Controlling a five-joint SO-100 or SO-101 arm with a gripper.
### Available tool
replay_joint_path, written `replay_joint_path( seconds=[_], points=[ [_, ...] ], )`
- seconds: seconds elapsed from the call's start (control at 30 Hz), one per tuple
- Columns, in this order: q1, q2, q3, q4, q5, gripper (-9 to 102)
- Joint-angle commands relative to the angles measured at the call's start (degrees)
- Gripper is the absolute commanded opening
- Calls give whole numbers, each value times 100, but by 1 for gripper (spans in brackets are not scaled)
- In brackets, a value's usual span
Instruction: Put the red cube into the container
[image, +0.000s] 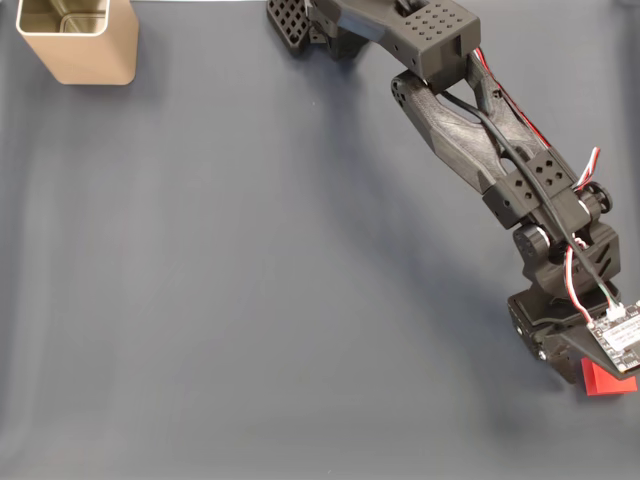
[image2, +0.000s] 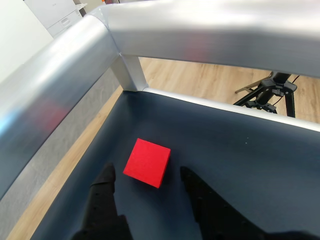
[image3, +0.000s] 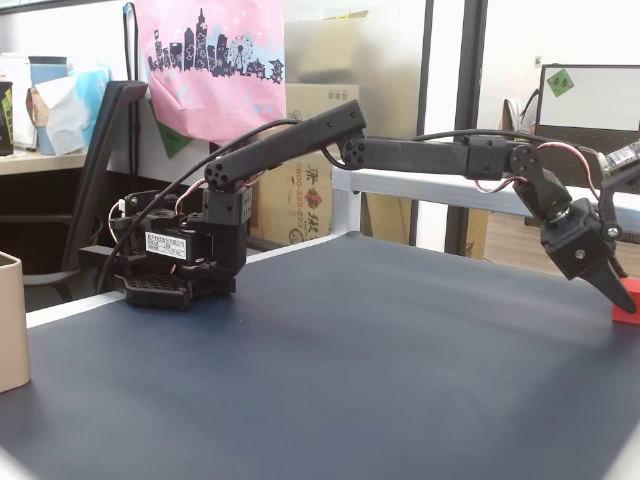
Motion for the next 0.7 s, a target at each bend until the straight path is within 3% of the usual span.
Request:
replay_joint_path(
  seconds=[0.0, 0.67],
  points=[
    [-53, 88, -439, 62, 44, 23],
    [0, 105, -510, 211, 0, 11]
  ],
)
